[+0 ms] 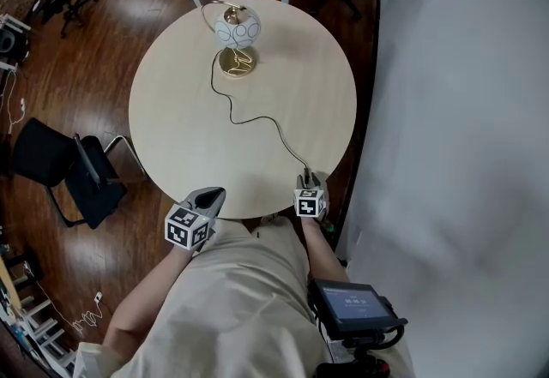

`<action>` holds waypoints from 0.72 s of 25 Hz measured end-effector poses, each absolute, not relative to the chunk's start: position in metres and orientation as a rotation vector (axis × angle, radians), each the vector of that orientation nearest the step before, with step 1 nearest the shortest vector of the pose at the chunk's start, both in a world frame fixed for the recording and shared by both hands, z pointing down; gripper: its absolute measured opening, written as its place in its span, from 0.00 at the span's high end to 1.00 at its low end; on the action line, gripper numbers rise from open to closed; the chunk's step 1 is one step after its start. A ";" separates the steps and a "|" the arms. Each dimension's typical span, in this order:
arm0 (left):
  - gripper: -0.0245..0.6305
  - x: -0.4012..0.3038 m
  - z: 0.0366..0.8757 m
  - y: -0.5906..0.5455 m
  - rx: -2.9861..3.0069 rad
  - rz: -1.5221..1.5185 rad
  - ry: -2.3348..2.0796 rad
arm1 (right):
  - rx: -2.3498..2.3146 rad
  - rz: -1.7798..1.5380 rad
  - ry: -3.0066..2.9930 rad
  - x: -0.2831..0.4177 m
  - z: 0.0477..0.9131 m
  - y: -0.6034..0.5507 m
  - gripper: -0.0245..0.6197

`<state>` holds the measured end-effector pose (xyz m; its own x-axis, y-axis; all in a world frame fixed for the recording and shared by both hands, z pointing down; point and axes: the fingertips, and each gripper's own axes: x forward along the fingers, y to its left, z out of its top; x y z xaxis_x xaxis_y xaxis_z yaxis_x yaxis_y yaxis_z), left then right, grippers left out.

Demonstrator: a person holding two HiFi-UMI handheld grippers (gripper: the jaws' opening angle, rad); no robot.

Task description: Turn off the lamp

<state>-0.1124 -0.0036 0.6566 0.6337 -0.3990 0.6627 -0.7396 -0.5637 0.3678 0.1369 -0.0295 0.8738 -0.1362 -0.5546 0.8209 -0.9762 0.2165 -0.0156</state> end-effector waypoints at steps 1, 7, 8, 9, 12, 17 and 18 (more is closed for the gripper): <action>0.96 -0.111 0.658 -0.004 2.220 0.687 -0.878 | 1.427 0.754 -1.793 0.135 0.872 -0.029 0.70; 0.96 -0.118 0.674 -0.010 2.251 0.618 -0.843 | 1.403 0.721 -1.776 0.117 0.881 -0.036 0.70; 0.96 -0.121 0.671 -0.010 2.258 0.604 -0.838 | 1.411 0.713 -1.774 0.113 0.875 -0.038 0.70; 0.96 -0.123 0.667 -0.010 2.266 0.591 -0.829 | 1.426 0.706 -1.770 0.111 0.865 -0.040 0.70; 0.96 -0.132 0.654 -0.011 2.300 0.561 -0.789 | 1.486 0.680 -1.754 0.103 0.835 -0.043 0.70; 0.96 -0.169 0.635 -0.021 2.337 0.522 -0.757 | 1.564 0.660 -1.741 0.070 0.796 -0.046 0.70; 0.96 -0.177 0.632 -0.023 2.339 0.504 -0.755 | 1.572 0.653 -1.746 0.062 0.787 -0.045 0.70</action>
